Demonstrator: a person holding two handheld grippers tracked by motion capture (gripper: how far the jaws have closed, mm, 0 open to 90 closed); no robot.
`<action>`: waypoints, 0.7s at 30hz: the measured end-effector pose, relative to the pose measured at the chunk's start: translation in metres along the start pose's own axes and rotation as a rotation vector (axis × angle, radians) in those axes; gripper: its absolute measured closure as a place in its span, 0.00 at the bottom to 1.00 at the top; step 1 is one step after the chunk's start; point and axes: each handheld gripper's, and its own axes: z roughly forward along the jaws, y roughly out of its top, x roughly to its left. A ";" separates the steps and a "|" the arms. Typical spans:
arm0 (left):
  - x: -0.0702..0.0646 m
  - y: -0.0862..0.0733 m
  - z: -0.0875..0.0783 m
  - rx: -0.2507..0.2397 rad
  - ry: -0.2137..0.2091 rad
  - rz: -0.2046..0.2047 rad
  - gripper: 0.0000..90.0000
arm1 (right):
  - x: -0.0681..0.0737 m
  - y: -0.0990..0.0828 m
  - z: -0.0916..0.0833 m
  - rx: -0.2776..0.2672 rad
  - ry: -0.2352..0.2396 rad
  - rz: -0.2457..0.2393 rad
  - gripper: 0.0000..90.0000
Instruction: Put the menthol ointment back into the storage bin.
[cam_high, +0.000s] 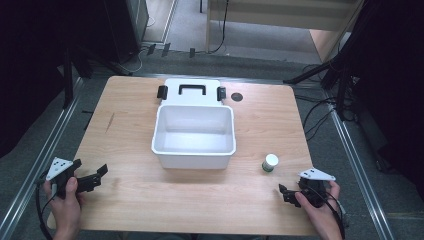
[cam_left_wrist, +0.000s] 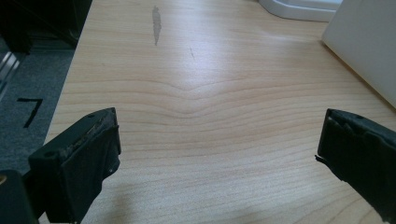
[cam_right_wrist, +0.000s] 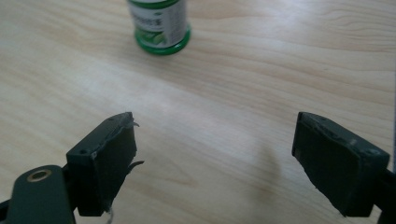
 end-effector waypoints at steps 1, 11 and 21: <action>0.000 0.000 0.000 0.000 0.001 -0.001 0.00 | 0.002 0.003 -0.001 0.031 0.010 -0.015 0.15; 0.001 0.000 0.000 0.001 -0.006 -0.012 0.00 | 0.011 0.030 -0.005 0.361 0.077 -0.126 0.16; 0.000 0.001 0.002 0.019 -0.008 -0.003 0.00 | 0.019 0.049 0.001 0.622 0.079 -0.237 0.16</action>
